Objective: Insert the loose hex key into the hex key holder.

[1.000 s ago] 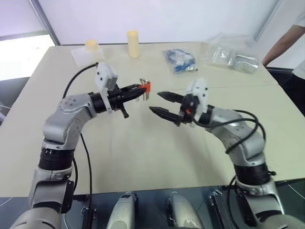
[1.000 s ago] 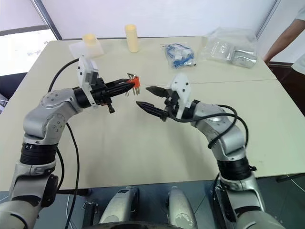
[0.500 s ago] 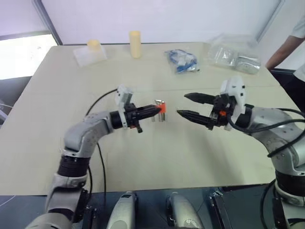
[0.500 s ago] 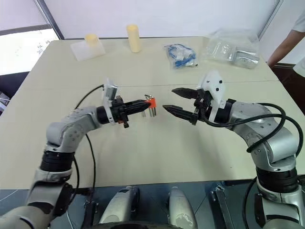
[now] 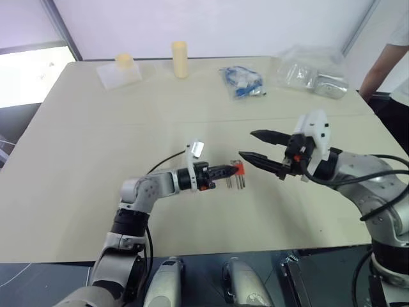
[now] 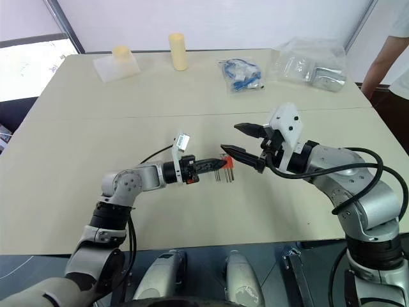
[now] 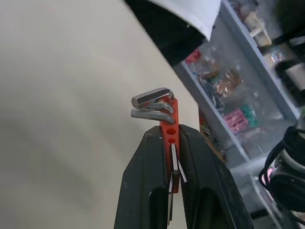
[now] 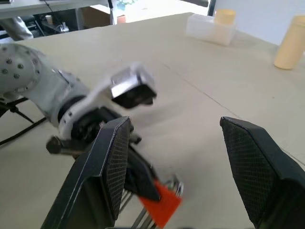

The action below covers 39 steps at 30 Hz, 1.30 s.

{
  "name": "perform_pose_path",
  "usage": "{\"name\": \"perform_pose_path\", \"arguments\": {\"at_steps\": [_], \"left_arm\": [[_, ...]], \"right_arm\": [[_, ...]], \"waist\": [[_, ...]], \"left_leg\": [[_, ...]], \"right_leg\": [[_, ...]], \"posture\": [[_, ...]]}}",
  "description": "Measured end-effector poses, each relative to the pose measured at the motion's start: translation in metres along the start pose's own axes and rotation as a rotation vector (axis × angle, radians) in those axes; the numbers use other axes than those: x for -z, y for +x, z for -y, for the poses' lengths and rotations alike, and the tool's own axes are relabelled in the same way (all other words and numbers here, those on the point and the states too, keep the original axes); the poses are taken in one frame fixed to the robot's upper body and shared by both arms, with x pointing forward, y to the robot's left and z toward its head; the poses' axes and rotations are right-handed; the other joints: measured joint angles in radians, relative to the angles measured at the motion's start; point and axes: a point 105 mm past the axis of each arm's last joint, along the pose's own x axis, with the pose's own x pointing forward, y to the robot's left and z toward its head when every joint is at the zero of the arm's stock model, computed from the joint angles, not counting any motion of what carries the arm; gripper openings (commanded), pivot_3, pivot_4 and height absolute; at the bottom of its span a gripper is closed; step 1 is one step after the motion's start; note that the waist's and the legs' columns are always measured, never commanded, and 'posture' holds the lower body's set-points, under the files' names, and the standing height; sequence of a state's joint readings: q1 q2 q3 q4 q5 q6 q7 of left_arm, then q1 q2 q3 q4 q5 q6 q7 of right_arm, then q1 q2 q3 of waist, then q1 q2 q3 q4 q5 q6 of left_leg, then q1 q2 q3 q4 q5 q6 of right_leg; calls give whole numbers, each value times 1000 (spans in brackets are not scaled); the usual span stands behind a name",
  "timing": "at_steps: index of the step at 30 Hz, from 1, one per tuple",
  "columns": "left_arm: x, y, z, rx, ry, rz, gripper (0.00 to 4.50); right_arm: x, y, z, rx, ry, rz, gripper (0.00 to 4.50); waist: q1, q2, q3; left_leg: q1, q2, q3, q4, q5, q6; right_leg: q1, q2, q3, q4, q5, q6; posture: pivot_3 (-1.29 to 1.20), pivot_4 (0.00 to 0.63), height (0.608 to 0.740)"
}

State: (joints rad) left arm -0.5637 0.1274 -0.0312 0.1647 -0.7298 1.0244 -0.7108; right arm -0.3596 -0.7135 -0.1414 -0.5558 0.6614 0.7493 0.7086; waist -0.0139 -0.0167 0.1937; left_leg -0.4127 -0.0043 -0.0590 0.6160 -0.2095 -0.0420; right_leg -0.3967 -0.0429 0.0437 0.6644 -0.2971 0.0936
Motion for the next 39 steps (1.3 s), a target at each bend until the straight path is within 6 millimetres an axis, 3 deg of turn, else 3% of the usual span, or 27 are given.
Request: {"name": "perform_pose_path", "arguments": {"at_steps": [3, 7, 11, 14, 16, 17, 24, 30, 34, 39], "left_arm": [[15, -2, -15, -64, -35, -63, 0], [14, 2, -20, -86, -47, -71, 0], [14, -1, -30, -140, -63, -69, 1821], [11, 0, -25, -120, -53, -65, 3403], [9, 0, -22, -109, -48, -58, 4270], [7, -1, -21, -104, -46, -49, 4427], [-14, -41, -34, -239, 35, 1, 4427], [-39, -93, -47, -430, 266, 27, 4427], [-64, -111, -23, -408, 524, 23, 4427], [-81, -127, 9, -360, 783, -15, 4427]], "right_arm": [[0, 0, -1, 5, -5, -2, 3080], [1, 0, 0, 16, -4, -4, 3080], [2, 1, -1, 12, -2, -8, 3187], [3, 1, -1, 15, -4, -13, 3187], [3, 1, -1, 15, -5, -14, 3187], [3, 2, -1, 14, -8, -12, 3187], [2, 5, -3, -11, -22, -3, 3187], [7, 4, 1, -36, -35, -34, 3187], [18, -10, 14, -62, -110, -156, 3187], [43, -34, 20, -155, -203, -366, 3187]], "waist": [[0, 0, 0], [2, 0, -1], [-1, 0, -1], [-1, 0, -1], [-1, 0, -2], [-2, -1, -3], [-28, -1, -4], [-23, -1, -3], [0, -1, -2], [4, -1, -2]], "left_leg": [[0, 0, 0, 0, 0, 0], [4, 0, 0, 0, 0, 0], [5, 0, 0, 1, 0, 0], [5, 1, 0, 1, 0, 0], [6, 1, 0, 1, 0, 0], [7, 1, 0, 1, 0, 0], [8, 2, 0, -2, 0, 0], [4, 2, -1, -2, 0, 0], [1, 0, 1, -2, 0, 0], [1, 0, 1, -3, -1, 2]], "right_leg": [[0, 0, 0, 0, 0, 0], [5, -1, 0, 0, 0, 0], [5, 0, 0, 0, 0, 0], [6, 0, 0, 0, 0, 0], [7, 0, 0, 0, 0, 0], [8, 0, 0, 0, 0, 0], [6, 2, 1, 0, 0, -1], [2, 0, 2, 0, 0, -1], [2, -3, 1, -4, 0, -1], [4, -4, 1, -12, 0, -1]], "posture": [[0, 150, 740], [0, 150, 740], [0, 150, 740], [0, 150, 740], [0, 150, 740], [0, 150, 740], [0, 150, 740], [0, 150, 740], [0, 150, 740], [0, 150, 740]]}}
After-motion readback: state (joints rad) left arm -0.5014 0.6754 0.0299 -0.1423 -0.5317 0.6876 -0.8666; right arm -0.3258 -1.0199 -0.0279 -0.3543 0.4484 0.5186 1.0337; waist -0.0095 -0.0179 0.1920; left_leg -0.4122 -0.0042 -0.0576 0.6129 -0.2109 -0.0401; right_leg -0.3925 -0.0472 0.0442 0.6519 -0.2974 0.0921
